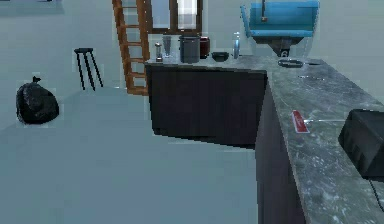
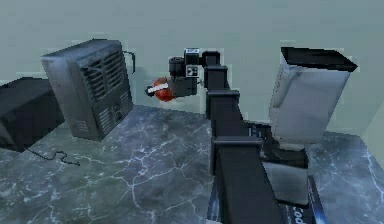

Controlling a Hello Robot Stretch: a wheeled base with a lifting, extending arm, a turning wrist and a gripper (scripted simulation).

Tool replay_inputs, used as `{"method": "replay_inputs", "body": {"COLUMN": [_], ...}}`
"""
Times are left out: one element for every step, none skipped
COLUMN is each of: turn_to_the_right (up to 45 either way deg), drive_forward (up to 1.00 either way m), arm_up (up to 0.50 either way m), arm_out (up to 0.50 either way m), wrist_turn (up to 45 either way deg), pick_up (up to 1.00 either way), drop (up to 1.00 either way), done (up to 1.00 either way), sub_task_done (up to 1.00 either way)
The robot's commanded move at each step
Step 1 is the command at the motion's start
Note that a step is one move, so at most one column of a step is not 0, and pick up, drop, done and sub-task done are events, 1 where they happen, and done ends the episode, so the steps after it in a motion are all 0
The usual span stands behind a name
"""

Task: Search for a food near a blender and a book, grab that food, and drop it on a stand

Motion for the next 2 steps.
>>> {"method": "replay_inputs", "body": {"turn_to_the_right": [0.0,0.0], "drive_forward": [0.0,0.0], "arm_up": [0.02,0.0], "arm_out": [0.0,0.0], "wrist_turn": [0.0,-45.0], "pick_up": [0.0,0.0], "drop": [0.0,0.0], "done": [0.0,0.0], "sub_task_done": [0.0,0.0]}}
